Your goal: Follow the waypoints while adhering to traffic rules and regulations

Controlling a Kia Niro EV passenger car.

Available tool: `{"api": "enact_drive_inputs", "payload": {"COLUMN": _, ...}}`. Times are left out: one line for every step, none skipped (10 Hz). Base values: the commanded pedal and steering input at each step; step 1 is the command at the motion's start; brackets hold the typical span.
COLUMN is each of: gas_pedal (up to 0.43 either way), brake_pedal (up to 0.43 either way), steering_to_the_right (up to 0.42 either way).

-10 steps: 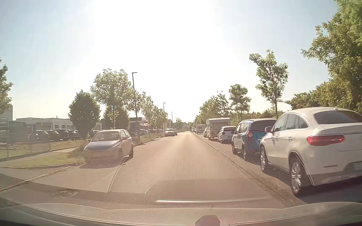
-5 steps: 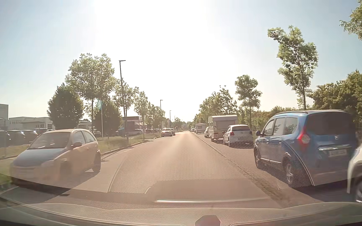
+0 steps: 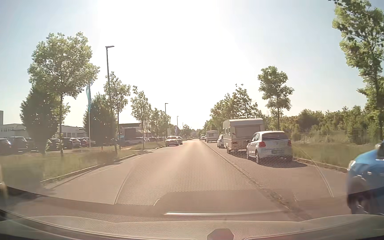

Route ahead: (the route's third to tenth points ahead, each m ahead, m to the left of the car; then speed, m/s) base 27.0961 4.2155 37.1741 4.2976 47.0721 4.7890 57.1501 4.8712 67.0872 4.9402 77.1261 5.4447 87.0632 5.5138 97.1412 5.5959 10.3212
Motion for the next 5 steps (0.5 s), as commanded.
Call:
{"api": "enact_drive_inputs", "payload": {"gas_pedal": 0.087, "brake_pedal": 0.000, "steering_to_the_right": -0.004}}
{"api": "enact_drive_inputs", "payload": {"gas_pedal": 0.087, "brake_pedal": 0.000, "steering_to_the_right": -0.009}}
{"api": "enact_drive_inputs", "payload": {"gas_pedal": 0.087, "brake_pedal": 0.000, "steering_to_the_right": -0.014}}
{"api": "enact_drive_inputs", "payload": {"gas_pedal": 0.087, "brake_pedal": 0.000, "steering_to_the_right": -0.016}}
{"api": "enact_drive_inputs", "payload": {"gas_pedal": 0.087, "brake_pedal": 0.000, "steering_to_the_right": -0.019}}
